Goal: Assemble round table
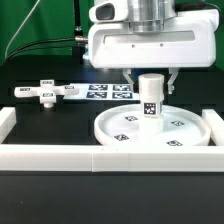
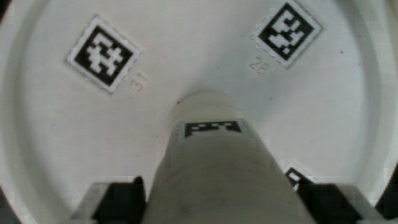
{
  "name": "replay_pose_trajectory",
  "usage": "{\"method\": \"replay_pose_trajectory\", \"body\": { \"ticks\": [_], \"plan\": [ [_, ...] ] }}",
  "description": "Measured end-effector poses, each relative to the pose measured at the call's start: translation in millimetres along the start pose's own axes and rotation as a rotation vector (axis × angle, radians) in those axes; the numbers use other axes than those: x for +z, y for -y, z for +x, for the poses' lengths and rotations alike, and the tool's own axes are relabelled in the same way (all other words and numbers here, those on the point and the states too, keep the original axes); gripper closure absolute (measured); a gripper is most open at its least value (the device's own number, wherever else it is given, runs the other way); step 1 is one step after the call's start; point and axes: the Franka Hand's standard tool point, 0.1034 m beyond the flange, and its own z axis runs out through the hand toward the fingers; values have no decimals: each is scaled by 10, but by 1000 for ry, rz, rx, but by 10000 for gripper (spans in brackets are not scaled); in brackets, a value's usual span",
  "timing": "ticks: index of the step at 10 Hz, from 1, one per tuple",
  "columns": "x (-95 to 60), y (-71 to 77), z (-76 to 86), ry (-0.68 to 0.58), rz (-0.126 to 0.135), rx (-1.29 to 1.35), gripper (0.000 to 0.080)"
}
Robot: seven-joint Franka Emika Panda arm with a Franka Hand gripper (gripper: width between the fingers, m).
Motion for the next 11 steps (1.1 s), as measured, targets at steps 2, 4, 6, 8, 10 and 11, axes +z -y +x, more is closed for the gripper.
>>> {"method": "replay_pose_trajectory", "body": {
  "ticks": [2, 4, 6, 8, 10, 11],
  "plan": [
    [11, 25, -10, 0, -8, 208, 390],
    [12, 36, -2, 10, -8, 379, 390],
    [13, 49, 19, 25, 8, 517, 390],
    [15, 56, 8, 43, 15, 618, 390],
    [17, 62, 6, 51, 25, 690, 390],
    [17, 61, 7, 51, 26, 680, 390]
  ]
}}
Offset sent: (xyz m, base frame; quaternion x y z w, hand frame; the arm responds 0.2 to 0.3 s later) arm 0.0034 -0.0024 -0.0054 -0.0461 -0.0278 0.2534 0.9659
